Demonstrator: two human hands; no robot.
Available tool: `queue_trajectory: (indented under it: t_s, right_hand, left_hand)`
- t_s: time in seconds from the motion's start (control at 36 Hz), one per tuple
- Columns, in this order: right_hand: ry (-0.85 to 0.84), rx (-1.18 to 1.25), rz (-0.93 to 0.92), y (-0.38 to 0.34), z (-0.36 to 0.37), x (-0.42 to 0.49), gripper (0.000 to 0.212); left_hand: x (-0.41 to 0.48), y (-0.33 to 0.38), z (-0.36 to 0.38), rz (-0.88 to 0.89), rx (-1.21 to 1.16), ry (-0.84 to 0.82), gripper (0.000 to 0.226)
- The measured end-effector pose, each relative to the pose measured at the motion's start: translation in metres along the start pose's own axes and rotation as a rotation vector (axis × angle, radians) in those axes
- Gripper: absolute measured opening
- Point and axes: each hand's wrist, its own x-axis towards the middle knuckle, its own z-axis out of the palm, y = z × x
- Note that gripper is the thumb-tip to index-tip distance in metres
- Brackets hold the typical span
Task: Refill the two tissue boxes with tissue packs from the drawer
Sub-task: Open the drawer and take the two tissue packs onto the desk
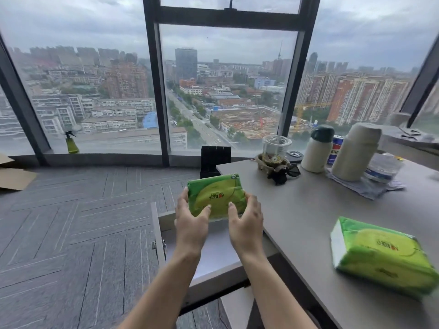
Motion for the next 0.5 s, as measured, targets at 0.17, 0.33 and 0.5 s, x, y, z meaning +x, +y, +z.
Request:
queue_trajectory:
  t_s: [0.17,0.33,0.5]
  right_hand:
    - [0.087,-0.026,-0.003,-0.009,-0.060,-0.037,0.033]
    - [0.195,-0.097,-0.023,-0.010,-0.123,-0.080,0.034]
    - [0.310,-0.144,0.043,0.000,-0.180,-0.122,0.035]
  left_hand:
    - [-0.053,0.014,0.014,0.045,-0.034,-0.097,0.072]
    - [-0.113,0.026,0.031,0.117,-0.073,-0.209,0.071]
    - [-0.167,0.028,0.058,0.139,-0.060,-0.330,0.071]
